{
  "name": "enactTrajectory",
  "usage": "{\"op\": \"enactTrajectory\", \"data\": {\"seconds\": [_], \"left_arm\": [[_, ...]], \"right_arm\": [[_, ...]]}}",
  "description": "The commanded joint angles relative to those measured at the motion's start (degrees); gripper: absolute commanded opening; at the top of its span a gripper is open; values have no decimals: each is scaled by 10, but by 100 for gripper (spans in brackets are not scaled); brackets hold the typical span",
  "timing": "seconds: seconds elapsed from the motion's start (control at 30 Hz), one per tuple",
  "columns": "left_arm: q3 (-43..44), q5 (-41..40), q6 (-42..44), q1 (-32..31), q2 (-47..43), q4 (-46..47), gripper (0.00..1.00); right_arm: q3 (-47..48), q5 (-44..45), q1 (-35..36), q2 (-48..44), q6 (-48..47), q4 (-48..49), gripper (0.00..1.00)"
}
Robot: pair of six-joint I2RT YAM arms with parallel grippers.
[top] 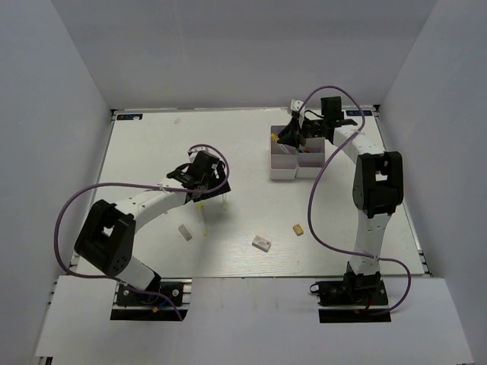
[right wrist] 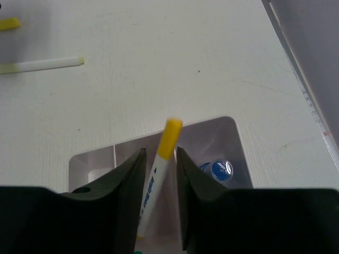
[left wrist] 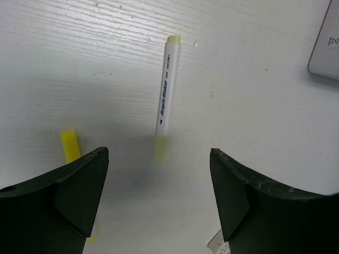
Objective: Sort the stationery into containers
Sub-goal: Place the pen in the storage box, then pick up the pen from the center of the board.
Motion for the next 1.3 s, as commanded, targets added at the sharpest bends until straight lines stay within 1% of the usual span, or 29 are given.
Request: {"op": "enactTrajectory", "data": {"seconds": [0.0, 0.07, 0.13, 0.2, 0.23, 0.27, 0.3, 0.33, 0.37, 0.4, 0.43, 0.47, 0.5, 0.53, 0.57, 0.6, 0.63, 0.67, 0.8, 1.17, 1.27], "left_arm": [[36, 3, 5, 6, 14, 7, 87], [48, 3, 5, 12, 27, 7, 87], [67, -3, 5, 12, 49, 2, 84], [86, -8, 5, 18, 61, 2, 83], [100, -8, 15, 18, 75, -4, 79], [107, -8, 21, 18, 82, -4, 76], [116, -8, 22, 18, 91, -4, 73], [126, -8, 36, 23, 101, -17, 63], [137, -15, 36, 23, 112, -25, 58], [160, -15, 43, 23, 135, -36, 53], [170, -20, 49, 23, 145, -54, 49], [186, -20, 49, 23, 156, -62, 47], [191, -20, 55, 23, 164, -68, 47], [191, -20, 55, 23, 176, -73, 47], [197, -20, 60, 23, 176, -79, 48], [197, -20, 66, 23, 185, -79, 50], [202, -20, 66, 23, 185, -85, 52], [203, -20, 72, 23, 193, -91, 52], [226, -20, 85, 23, 218, -104, 52], [297, 5, 95, 23, 280, -125, 52], [316, 5, 101, 23, 304, -142, 51]], "right_arm": [[25, -23, -5, -7, -23, -5, 38], [23, -43, -8, -18, -25, -21, 49], [14, -66, -12, -35, -37, -44, 51], [-5, -87, -13, -74, -38, -50, 51], [-22, -90, -13, -96, -36, -48, 48], [-32, -91, -13, -122, -25, -45, 44], [-53, -90, -13, -136, -19, -44, 36], [-74, -90, -12, -149, 7, -36, 25], [-97, -88, -13, -162, 18, -31, 13], [-109, -76, -13, -201, 37, -23, 0], [-122, -68, -13, -215, 118, 26, 0], [-164, -59, -17, -240, 137, 43, 0], [-180, -62, -20, -265, 152, 54, 0], [-196, -64, -28, -289, 188, 96, 0], [-241, -69, -29, -300, 197, 108, 0], [-253, -72, -32, -311, 199, 121, 5], [-276, -76, -35, -338, 199, 125, 15], [-287, -77, -35, -342, 200, 124, 18], [-325, -88, -42, -370, 206, 126, 20], [-363, -101, -47, -402, 227, 150, 21], [-370, -101, -45, -406, 235, 157, 25]]}}
